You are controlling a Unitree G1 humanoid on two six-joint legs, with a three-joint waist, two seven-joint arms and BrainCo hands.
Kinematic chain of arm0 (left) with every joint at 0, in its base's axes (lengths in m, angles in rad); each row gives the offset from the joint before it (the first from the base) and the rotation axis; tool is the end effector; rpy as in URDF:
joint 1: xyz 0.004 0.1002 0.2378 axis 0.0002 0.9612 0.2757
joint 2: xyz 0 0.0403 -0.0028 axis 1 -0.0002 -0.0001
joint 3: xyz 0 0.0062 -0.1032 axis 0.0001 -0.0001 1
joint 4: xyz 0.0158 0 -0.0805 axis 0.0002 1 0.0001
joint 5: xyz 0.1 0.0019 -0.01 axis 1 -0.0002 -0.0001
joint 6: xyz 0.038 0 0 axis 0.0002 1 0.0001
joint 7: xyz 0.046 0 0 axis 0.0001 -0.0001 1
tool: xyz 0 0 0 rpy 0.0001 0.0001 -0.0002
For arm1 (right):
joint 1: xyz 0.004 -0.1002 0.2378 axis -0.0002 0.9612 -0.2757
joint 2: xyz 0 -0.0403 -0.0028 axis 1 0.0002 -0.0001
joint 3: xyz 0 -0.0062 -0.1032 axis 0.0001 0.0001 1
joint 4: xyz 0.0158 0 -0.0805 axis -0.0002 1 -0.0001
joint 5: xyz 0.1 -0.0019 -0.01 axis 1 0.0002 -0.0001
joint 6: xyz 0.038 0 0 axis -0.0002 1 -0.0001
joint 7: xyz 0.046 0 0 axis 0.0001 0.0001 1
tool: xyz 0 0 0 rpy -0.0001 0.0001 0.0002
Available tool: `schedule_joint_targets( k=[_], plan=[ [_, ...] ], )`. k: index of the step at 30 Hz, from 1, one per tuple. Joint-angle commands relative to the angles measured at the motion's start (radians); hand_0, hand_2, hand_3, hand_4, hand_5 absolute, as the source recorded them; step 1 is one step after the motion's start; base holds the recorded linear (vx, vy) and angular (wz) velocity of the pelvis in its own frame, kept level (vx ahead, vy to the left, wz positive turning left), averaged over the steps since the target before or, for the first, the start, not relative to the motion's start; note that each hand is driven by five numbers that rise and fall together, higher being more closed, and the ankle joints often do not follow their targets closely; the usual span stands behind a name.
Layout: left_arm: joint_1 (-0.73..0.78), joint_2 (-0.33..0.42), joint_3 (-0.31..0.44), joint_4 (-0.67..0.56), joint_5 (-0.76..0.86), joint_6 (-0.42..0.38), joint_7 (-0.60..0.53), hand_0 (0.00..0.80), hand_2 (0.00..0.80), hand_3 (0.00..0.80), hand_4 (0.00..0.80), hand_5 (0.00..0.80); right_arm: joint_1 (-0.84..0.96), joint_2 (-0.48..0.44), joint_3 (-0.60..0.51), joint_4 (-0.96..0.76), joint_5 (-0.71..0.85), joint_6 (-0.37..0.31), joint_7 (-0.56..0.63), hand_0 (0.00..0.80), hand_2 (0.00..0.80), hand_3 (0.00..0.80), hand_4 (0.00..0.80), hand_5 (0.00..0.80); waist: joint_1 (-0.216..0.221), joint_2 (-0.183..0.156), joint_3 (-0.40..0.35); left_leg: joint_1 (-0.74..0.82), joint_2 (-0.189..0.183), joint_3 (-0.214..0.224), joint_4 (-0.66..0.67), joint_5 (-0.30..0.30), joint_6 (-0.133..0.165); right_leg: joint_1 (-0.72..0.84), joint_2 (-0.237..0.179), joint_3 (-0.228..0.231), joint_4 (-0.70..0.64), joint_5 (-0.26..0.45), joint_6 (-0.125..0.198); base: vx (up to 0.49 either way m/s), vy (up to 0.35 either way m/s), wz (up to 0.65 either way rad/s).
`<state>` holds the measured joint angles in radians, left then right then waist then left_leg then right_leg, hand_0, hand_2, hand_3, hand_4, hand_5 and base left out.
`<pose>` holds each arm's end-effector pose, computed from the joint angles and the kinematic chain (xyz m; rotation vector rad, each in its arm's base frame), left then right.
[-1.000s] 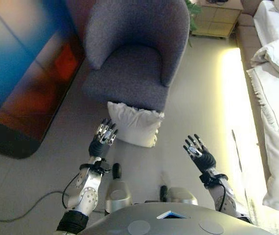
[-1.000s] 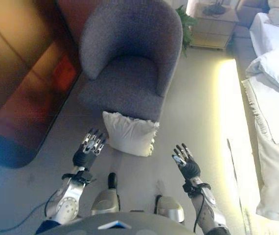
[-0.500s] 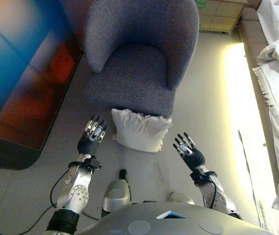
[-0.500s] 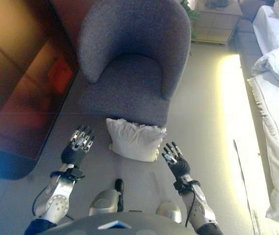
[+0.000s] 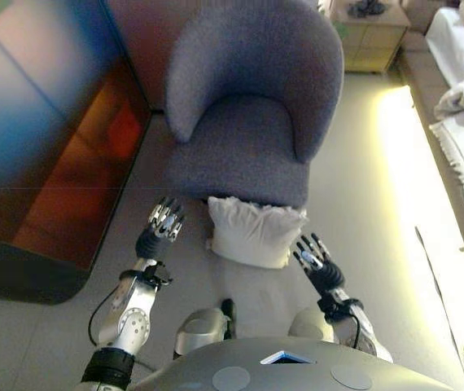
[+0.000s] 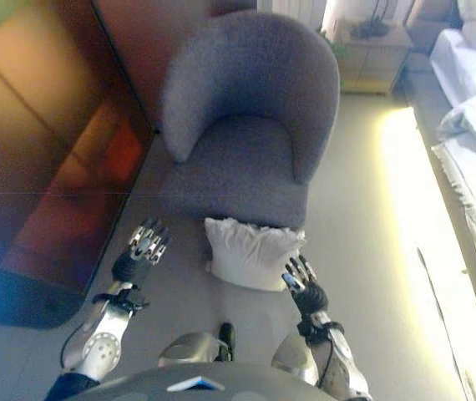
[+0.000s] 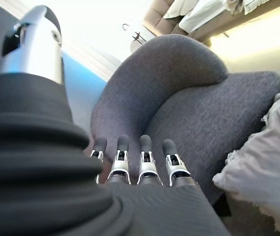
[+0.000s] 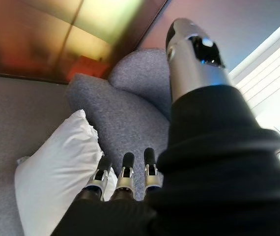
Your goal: Pick up the cushion and take it to the sofa
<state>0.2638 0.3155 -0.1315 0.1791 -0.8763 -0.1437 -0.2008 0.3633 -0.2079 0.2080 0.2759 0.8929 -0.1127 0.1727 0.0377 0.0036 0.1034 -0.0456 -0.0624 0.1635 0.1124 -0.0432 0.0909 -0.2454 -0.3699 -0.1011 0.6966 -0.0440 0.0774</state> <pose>0.1303 0.2093 -0.0209 -0.5696 0.2557 -0.0234 0.0902 -0.1772 -0.0541 0.7002 0.4842 -0.0522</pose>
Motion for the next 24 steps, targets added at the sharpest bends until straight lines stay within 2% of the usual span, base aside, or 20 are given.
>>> schedule_joint_targets(
  k=[1, 4, 8, 11, 15, 16, 18, 21, 24],
  plan=[
    [-0.033, 0.024, -0.005, -0.088, 0.019, -0.055, 0.007, 0.000, 0.000, 0.000, 0.000, 0.000, -0.057, -0.004, -0.003, -0.045, 0.008, -0.071, 0.016, 0.000, 0.000, 0.000, 0.000, 0.000, -0.035, -0.020, 0.039, 0.016, 0.007, -0.014, 0.033, -0.075, -0.012, 0.055, 0.048, -0.031, -0.295, 0.174, 0.046, 0.169, -0.181, -0.10],
    [-0.043, 0.028, -0.018, -0.096, 0.021, -0.071, 0.035, 0.000, 0.000, 0.000, 0.000, 0.000, -0.102, -0.008, 0.003, -0.029, 0.022, -0.068, 0.015, 0.000, 0.000, 0.000, 0.000, 0.000, -0.047, -0.058, 0.059, 0.044, -0.009, -0.018, 0.040, -0.124, -0.026, 0.021, 0.064, -0.054, -0.504, 0.241, 0.096, 0.209, -0.177, -0.05],
    [-0.024, 0.027, -0.032, -0.097, 0.036, -0.083, 0.046, 0.000, 0.000, 0.000, 0.000, 0.000, -0.117, -0.015, -0.003, -0.022, 0.039, -0.049, 0.012, 0.000, 0.000, 0.000, 0.000, 0.000, -0.062, -0.086, 0.059, 0.097, -0.023, -0.046, 0.040, -0.172, -0.027, 0.002, 0.099, -0.067, -0.667, 0.280, 0.123, 0.297, -0.120, 0.09],
    [-0.001, 0.022, -0.026, -0.092, 0.051, -0.084, 0.043, 0.000, 0.000, 0.000, 0.000, 0.000, -0.099, -0.013, -0.009, -0.023, 0.032, -0.029, 0.029, 0.000, 0.000, 0.000, 0.000, 0.000, -0.067, -0.097, 0.045, 0.141, -0.024, -0.064, 0.042, -0.201, -0.024, 0.006, 0.104, -0.077, -0.680, 0.293, 0.124, 0.346, -0.118, 0.37],
    [0.028, 0.010, -0.007, -0.102, 0.044, -0.085, 0.044, 0.000, 0.000, 0.000, 0.000, 0.000, -0.081, -0.014, -0.012, -0.021, 0.006, -0.003, 0.056, 0.000, 0.000, 0.000, 0.000, 0.000, -0.062, -0.093, 0.019, 0.184, -0.006, -0.057, 0.051, -0.226, -0.031, 0.032, 0.099, -0.103, -0.639, 0.265, 0.115, 0.314, -0.139, 0.22],
    [0.034, 0.007, -0.002, -0.105, 0.029, -0.084, 0.049, 0.000, 0.000, 0.000, 0.000, 0.000, -0.080, -0.016, -0.009, -0.024, -0.004, 0.005, 0.052, 0.000, 0.000, 0.000, 0.000, 0.000, -0.064, -0.089, 0.012, 0.196, 0.002, -0.059, 0.053, -0.231, -0.036, 0.033, 0.107, -0.093, -0.626, 0.252, 0.110, 0.304, -0.157, -0.02],
    [0.039, 0.004, 0.008, -0.108, 0.002, -0.078, 0.048, 0.000, 0.000, 0.000, 0.000, 0.000, -0.082, -0.024, -0.001, -0.040, -0.005, 0.014, 0.052, 0.000, 0.000, 0.000, 0.000, 0.000, -0.068, -0.082, 0.003, 0.212, 0.025, -0.063, 0.064, -0.219, -0.049, 0.034, 0.122, -0.081, -0.601, 0.228, 0.096, 0.290, -0.179, 0.02],
    [0.049, 0.002, 0.017, -0.122, -0.003, -0.081, 0.036, 0.000, 0.000, 0.000, 0.000, 0.000, -0.082, -0.046, 0.011, -0.061, 0.001, 0.022, 0.067, 0.000, 0.000, 0.000, 0.000, 0.000, -0.072, -0.069, -0.007, 0.214, 0.075, -0.062, 0.102, -0.151, -0.080, 0.051, 0.159, -0.081, -0.576, 0.169, 0.069, 0.270, -0.209, 0.04],
    [0.057, -0.009, 0.025, -0.132, -0.019, -0.081, 0.032, 0.000, 0.000, 0.000, 0.000, 0.000, -0.086, -0.061, 0.012, -0.056, 0.002, 0.024, 0.070, 0.000, 0.000, 0.000, 0.000, 0.000, -0.068, -0.057, -0.015, 0.206, 0.099, -0.082, 0.143, -0.083, -0.106, 0.070, 0.193, -0.091, -0.570, 0.127, 0.041, 0.212, -0.201, 0.13]
  ],
)
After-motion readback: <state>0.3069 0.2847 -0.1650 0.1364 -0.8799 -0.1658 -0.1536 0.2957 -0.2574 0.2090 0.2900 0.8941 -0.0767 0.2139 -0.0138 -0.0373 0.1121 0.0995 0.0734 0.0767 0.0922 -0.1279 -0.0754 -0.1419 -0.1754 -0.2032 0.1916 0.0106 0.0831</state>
